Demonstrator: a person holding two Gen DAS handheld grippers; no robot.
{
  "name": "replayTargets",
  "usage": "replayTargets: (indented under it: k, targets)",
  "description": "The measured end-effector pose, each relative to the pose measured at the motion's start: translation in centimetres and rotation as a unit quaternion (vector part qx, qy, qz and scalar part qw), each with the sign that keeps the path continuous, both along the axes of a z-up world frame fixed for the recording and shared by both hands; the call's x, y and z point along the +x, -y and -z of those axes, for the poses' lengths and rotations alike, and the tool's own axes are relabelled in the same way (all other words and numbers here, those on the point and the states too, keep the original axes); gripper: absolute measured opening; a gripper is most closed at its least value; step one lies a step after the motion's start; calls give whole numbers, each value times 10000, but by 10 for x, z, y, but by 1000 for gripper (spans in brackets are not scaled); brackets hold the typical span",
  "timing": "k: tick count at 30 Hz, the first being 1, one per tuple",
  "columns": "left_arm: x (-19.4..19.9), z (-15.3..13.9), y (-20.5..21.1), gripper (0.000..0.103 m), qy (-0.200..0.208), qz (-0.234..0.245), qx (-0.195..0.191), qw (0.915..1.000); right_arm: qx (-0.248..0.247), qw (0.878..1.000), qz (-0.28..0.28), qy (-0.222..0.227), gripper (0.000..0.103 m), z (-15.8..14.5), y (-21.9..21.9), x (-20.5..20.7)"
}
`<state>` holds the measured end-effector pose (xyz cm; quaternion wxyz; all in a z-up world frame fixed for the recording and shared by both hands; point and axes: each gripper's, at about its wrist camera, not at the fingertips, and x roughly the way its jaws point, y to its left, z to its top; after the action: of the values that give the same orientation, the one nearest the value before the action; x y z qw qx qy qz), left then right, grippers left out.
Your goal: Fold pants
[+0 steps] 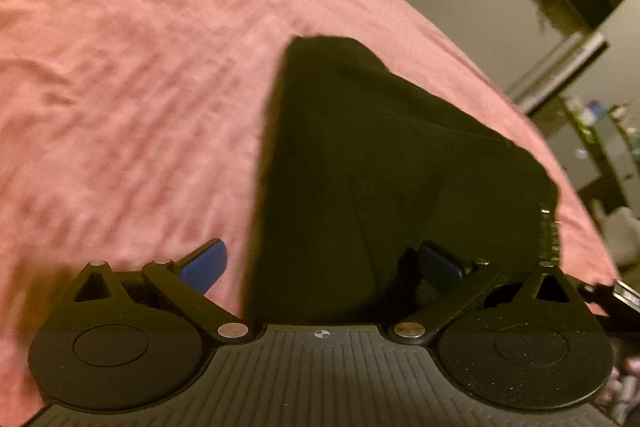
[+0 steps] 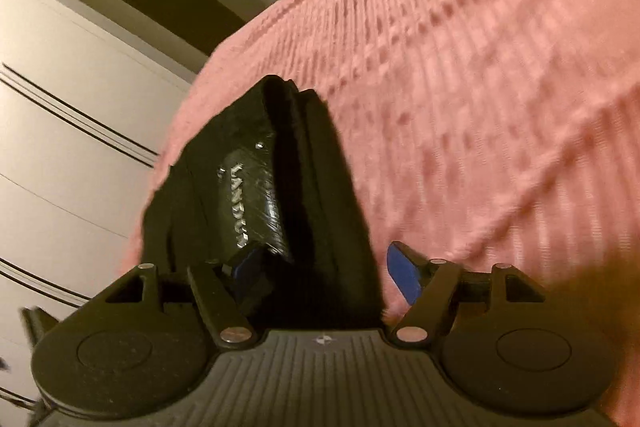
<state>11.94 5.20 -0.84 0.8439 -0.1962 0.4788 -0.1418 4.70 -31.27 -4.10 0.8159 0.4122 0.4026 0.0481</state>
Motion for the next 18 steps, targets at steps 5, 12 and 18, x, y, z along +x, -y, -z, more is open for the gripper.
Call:
replayTargets:
  k: [5, 12, 18]
  targets:
    - [23, 7, 13, 103, -100, 273, -171, 9994, 342, 9992, -180, 76, 71, 10, 0, 18]
    - [49, 16, 27, 103, -32, 315, -238, 9992, 472, 9981, -318, 223, 70, 12, -4, 44]
    - [43, 1, 26, 82, 235, 411, -186, 9987, 16, 9981, -473, 388, 44, -6, -22, 51]
